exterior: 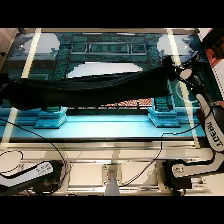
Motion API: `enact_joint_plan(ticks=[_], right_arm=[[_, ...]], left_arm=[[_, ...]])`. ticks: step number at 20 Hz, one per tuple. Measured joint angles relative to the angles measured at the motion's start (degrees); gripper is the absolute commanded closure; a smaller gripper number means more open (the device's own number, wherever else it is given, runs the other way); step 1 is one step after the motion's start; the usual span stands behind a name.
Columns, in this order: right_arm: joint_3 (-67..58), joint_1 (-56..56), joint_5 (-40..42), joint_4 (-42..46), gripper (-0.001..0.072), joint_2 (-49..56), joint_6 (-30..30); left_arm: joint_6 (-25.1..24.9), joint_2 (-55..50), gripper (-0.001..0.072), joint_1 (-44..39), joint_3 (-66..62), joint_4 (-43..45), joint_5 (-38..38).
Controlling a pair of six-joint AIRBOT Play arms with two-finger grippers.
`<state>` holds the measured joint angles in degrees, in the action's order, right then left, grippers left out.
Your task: Fold the clothes and pants, and hang the long-sleeved shirts on hangers.
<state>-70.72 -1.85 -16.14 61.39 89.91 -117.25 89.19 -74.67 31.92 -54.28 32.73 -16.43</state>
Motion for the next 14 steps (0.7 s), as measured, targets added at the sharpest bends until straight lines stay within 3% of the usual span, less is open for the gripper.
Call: enact_joint_plan(ticks=[8, 14], right_arm=[[-0.1, 3.7, 16.9, -0.3, 0.0692, 4.9, -3.1], [-1.2, 6.3, 25.8, -1.8, 0.0692, 9.4, -4.1]], left_arm=[[0.0, -3.3, 0.064, -2.2, 0.0, -0.3, 7.8], [0.0, -6.3, 0.064, -7.7, 0.0, -0.5, 18.6]])
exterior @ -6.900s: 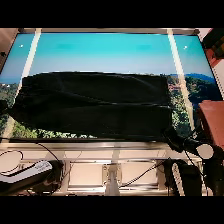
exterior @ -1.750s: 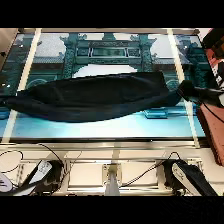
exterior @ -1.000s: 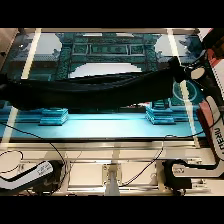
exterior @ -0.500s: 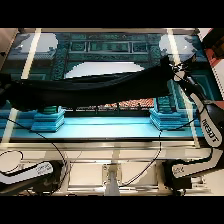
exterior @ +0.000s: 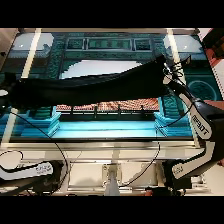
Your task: Fold the clothes and pants, and hang the long-sleeved shirts on hangers.
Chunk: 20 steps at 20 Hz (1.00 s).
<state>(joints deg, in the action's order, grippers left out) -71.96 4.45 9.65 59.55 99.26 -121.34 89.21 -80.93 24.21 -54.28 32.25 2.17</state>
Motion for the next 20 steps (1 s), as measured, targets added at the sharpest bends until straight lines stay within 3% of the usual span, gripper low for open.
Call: enact_joint_plan(ticks=[5, 6, 7, 8, 9, 10, 11, 16, 20], right_arm=[[-2.4, 0.6, 2.0, -1.4, 0.0692, 2.8, -0.1], [-2.7, 0.6, 2.1, -1.6, 0.0691, 3.1, -0.2], [-2.9, 0.6, 2.3, -1.7, 0.0671, 3.3, -0.2], [-3.0, 0.7, 2.5, -1.8, 0.0558, 3.4, -0.2], [-3.1, 0.7, 2.8, -1.8, 0.0404, 3.5, -0.2], [-3.1, 0.7, 3.0, -1.8, 0.0252, 3.6, -0.2], [-3.2, 0.7, 3.0, -1.8, 0.0176, 3.6, -0.2], [-3.3, 0.5, 2.6, 0.5, 0.0175, 3.7, 0.5], [-3.3, -0.6, -2.6, 3.4, 0.0177, 3.2, 1.0]], left_arm=[[0.0, -2.3, 0.063, -4.3, 0.0, 0.0, 9.3], [0.3, -2.7, 0.0587, -4.7, 0.0, 0.0, 10.3], [0.3, -3.0, 0.0393, -5.0, 0.0, 0.0, 11.0], [0.4, -3.1, 0.0142, -5.2, 0.0, 0.2, 11.7], [0.4, -3.3, 0.0015, -5.3, 0.0, 0.5, 12.2], [0.4, -3.3, 0.0015, -5.5, 0.0, 1.2, 12.6], [0.4, -3.4, 0.0016, -5.6, 0.0, 2.4, 12.9], [0.4, -3.3, 0.0025, -5.6, 0.0, 12.0, 13.4], [0.4, -2.6, 0.0026, -4.2, 0.0, 15.3, 12.2]])
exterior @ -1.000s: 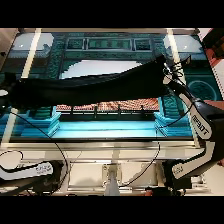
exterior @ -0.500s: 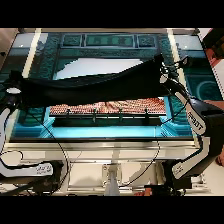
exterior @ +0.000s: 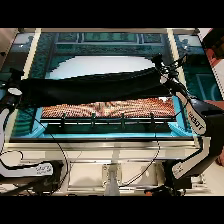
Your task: Fold the clothes and pants, and hang the long-sleeved shirts on hangers.
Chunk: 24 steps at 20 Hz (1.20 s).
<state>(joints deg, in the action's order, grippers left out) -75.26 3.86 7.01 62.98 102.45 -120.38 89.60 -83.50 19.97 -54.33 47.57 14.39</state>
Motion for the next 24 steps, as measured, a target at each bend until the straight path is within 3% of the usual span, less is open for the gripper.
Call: enact_joint_plan(ticks=[3, 6, 9, 14, 19, 24], right_arm=[[0.0, -1.4, -8.0, 2.0, 0.0177, -1.2, 3.8], [0.0, -2.8, -16.2, 3.0, 0.0177, -2.8, 11.6], [0.0, -3.2, -21.7, 3.3, 0.0179, -4.1, 17.7], [0.0, -3.5, -25.9, 3.3, 0.0179, -5.4, 21.5], [0.0, -3.5, -29.6, 3.0, 0.018, -5.8, 22.3], [0.0, -3.5, -31.4, 0.4, 0.018, -5.9, 22.3]], left_arm=[[0.0, 1.2, 0.0131, 3.5, 0.0, 2.4, -7.8], [-0.5, 1.8, 0.0129, 11.1, -1.2, 5.9, -23.1], [-4.4, 0.5, 0.0007, 19.9, -6.4, 7.8, -42.6], [-8.6, -3.2, 0.0007, 30.3, -15.1, 8.5, -66.9], [-10.6, -7.7, 0.0007, 35.1, -17.2, 7.7, -76.3], [-16.2, -14.1, 0.0007, 35.6, -17.6, -3.9, -78.6]])
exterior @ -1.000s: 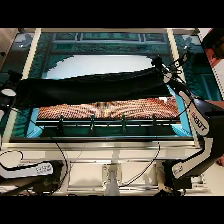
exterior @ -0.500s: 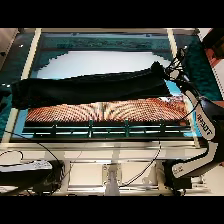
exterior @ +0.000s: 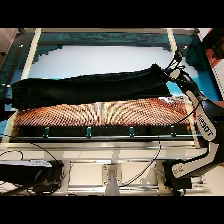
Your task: Fold the clothes and pants, and hang the long-sleeved shirts on hangers.
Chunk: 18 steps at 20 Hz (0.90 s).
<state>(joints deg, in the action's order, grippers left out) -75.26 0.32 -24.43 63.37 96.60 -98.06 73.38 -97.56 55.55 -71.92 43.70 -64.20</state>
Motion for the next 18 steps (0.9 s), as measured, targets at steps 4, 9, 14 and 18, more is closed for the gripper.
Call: enact_joint_plan(ticks=[4, 9, 14, 18], right_arm=[[0.0, 0.0, -0.4, -3.1, 0.018, 0.0, 0.0], [0.0, 0.0, -0.7, -5.4, 0.0181, 0.0, 0.0], [0.0, 0.0, -1.4, -6.1, 0.0193, 0.0, 0.2], [0.0, 0.0, -3.3, -6.1, 0.0272, -0.3, 0.7]], left_arm=[[-1.7, -4.0, 0.0008, -1.5, 0.0, -4.5, 0.3], [-2.8, -6.2, 0.0017, -5.2, 0.9, -7.5, 5.6], [-7.0, -6.9, 0.0552, -10.7, 1.9, -8.4, 14.1], [-16.6, -5.4, 0.0641, -13.8, 2.2, -15.1, 16.2]])
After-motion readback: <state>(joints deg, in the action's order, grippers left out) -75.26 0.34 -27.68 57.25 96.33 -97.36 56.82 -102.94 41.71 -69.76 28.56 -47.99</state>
